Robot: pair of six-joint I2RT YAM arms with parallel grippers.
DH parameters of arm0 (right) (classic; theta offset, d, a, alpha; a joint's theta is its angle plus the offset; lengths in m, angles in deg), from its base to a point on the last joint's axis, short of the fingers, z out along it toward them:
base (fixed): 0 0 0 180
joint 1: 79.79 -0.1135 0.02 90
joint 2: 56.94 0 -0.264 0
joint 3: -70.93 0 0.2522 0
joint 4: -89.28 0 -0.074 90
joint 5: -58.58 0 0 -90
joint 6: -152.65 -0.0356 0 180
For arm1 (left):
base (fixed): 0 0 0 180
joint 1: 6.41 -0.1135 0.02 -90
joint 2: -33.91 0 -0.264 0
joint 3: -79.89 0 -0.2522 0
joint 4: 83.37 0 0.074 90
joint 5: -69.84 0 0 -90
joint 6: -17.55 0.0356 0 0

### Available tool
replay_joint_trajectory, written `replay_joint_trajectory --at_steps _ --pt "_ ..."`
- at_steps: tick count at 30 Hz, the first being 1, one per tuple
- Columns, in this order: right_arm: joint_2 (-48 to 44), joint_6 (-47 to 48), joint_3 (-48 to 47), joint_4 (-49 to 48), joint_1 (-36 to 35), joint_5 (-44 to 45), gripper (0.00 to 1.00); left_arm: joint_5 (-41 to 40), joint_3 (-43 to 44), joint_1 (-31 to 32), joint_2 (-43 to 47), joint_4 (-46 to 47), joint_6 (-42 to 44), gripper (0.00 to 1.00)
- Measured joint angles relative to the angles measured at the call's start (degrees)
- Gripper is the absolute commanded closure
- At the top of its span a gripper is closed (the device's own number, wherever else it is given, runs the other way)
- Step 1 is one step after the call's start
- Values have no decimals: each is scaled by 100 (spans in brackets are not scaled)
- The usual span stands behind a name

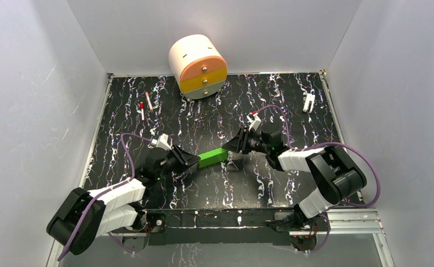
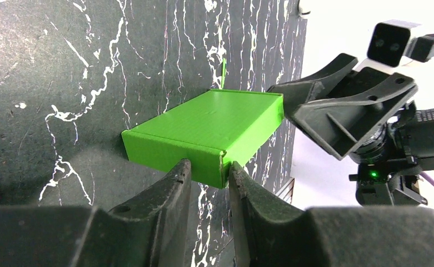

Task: Fold the paper box

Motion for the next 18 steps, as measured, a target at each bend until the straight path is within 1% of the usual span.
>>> replay_joint_trajectory --at_steps 3,6,8,10,13,14,16,18 --pt "175 11 125 -245 20 -83 62 4 22 -4 -72 50 2 81" --pt "284 2 264 -542 63 -107 75 24 28 -13 -125 105 0 82" --pt "361 24 326 -800 72 -85 81 39 33 -17 -144 125 0 82" --pt "470 17 382 -1128 103 -98 82 50 39 -28 -149 127 0 81" --pt "632 17 448 -1563 129 -149 87 52 55 -31 -142 96 0 80" --pt "654 22 472 -1650 133 -162 87 52 57 -31 -131 81 0 79" --pt "667 31 522 -1775 133 -160 82 57 70 -33 -96 20 2 76" --pt "664 61 531 -1803 133 -168 76 59 138 -33 -39 -157 42 70"
